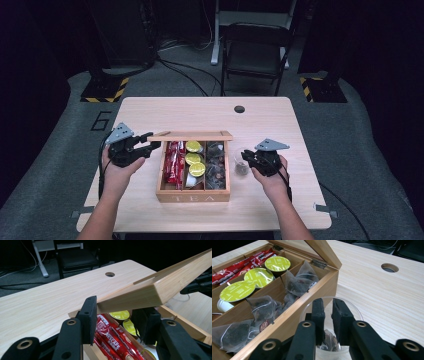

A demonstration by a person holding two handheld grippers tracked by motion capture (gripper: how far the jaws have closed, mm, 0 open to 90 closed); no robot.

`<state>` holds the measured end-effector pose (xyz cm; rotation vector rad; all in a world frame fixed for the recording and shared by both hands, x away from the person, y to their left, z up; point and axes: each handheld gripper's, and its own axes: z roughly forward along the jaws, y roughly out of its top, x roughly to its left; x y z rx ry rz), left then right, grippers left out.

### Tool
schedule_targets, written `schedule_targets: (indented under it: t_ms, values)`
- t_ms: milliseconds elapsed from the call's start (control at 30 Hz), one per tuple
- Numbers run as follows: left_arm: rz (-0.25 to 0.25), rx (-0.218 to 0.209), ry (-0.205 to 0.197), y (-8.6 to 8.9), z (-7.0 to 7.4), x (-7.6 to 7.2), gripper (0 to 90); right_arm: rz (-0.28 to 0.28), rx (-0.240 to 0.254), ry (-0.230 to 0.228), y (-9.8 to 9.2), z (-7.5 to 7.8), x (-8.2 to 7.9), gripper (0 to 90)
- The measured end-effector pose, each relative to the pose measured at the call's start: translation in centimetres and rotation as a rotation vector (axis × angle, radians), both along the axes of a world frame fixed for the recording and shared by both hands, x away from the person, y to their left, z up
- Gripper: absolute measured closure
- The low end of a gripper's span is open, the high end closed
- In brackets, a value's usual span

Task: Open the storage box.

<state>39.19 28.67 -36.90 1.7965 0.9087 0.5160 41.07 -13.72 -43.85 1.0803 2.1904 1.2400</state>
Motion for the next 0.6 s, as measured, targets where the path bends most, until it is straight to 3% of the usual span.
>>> schedule_targets:
  t_ms: [367, 600]
  values:
    - [-0.002, 0.004, 0.001, 0.0, 0.0, 0.0, 55.7, -0.017, 0.027, -0.019, -0.3, 0.6, -0.4, 70.1]
    - [-0.001, 0.002, 0.0, 0.0, 0.0, 0.0, 55.7, 0.0, 0.045, -0.04, 0.2, 1.7, -0.9, 62.8]
